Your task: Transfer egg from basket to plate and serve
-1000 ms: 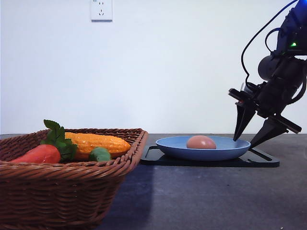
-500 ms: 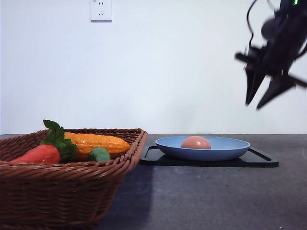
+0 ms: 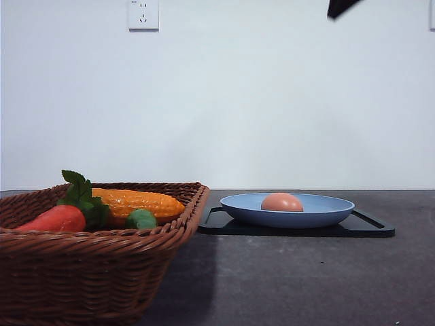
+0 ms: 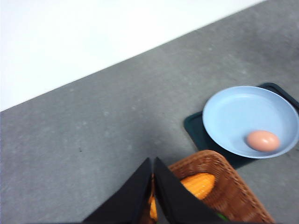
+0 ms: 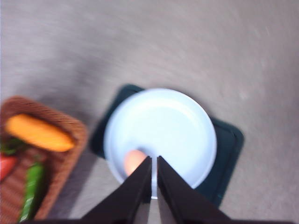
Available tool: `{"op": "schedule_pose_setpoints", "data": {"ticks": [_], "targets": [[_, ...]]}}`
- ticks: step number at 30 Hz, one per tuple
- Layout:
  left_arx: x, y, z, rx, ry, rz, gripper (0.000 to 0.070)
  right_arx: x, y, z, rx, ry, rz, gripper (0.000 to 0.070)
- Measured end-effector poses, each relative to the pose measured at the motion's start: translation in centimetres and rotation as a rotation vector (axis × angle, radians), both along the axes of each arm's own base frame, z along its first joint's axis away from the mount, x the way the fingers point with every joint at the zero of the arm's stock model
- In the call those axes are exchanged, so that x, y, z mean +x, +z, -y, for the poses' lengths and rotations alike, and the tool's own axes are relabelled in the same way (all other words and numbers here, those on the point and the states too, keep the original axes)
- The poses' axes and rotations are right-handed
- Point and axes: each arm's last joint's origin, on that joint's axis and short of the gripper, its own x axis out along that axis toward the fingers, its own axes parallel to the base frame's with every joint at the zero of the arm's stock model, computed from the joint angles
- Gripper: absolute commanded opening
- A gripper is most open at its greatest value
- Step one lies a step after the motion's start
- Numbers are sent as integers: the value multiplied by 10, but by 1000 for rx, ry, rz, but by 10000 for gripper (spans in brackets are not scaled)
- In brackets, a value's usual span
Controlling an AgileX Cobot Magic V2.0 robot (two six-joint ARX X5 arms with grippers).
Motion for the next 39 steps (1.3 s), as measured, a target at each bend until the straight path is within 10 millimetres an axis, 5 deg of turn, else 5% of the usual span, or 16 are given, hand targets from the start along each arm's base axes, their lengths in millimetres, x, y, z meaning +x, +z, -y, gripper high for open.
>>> {"op": "schedule_pose_setpoints", "data": {"ticks": [4,8,18,26,39], "targets": [[5,-22,-9,17,54,-22,0,-31,0,-6,-7,36,72,0],[3,-45,-17,-16,66,-14,0,-55,-19,-9,-3,59,145,0],[-27,-110,-33,-267,68,-14,0,-112,-102,-11,126,88,319,0],[-43,-155,-43,-369,113,-63,0,-127,-174,-11,128,13,360,0],[-43,-154,-42,-403,125,-67,0,-127,-176,-11,141,3,362,0]]}}
